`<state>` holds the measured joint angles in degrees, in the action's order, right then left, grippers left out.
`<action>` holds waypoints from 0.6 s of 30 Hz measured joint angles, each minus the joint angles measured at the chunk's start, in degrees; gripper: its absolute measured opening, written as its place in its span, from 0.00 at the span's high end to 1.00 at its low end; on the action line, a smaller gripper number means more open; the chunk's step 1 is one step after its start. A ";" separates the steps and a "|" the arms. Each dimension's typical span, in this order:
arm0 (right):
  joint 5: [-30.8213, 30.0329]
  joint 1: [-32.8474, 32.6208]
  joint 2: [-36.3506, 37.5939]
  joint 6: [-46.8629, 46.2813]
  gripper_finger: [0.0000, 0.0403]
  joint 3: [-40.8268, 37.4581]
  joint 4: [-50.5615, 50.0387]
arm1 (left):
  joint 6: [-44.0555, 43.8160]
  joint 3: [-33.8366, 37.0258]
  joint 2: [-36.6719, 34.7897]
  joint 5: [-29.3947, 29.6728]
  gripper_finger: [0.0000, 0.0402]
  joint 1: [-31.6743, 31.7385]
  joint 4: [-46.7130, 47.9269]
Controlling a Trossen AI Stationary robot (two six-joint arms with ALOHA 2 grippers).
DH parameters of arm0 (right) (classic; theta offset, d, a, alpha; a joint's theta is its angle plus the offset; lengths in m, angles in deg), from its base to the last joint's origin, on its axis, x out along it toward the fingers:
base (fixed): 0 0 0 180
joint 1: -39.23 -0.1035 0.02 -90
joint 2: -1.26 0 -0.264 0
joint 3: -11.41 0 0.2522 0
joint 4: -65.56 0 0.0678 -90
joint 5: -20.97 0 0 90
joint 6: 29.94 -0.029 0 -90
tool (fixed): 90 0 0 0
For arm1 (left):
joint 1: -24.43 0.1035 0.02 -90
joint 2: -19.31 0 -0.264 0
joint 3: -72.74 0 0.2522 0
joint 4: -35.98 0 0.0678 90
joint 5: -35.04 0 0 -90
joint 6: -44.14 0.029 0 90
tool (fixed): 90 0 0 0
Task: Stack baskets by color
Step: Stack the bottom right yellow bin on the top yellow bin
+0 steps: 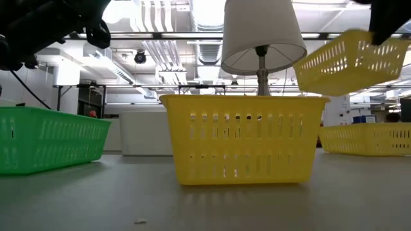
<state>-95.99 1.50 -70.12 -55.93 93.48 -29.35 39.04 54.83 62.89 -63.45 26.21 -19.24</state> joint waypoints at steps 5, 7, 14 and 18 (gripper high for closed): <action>-0.20 3.98 8.02 2.14 0.98 -9.65 3.86 | 0.02 -0.02 -0.23 0.02 1.00 0.00 -3.60; -0.24 4.90 10.50 2.31 0.98 -12.25 4.34 | 0.04 -0.02 -0.23 0.01 1.00 0.00 -5.14; -0.03 7.43 15.05 2.66 0.98 -18.14 5.78 | 2.01 -0.02 -0.23 0.57 1.00 0.02 -6.04; 1.42 7.68 14.89 2.60 0.98 -20.20 6.25 | 5.70 -0.02 -0.12 1.69 1.00 0.02 -6.02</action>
<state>-94.57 9.18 -55.23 -53.33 73.27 -23.10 44.74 54.81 62.77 -61.75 26.23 -25.26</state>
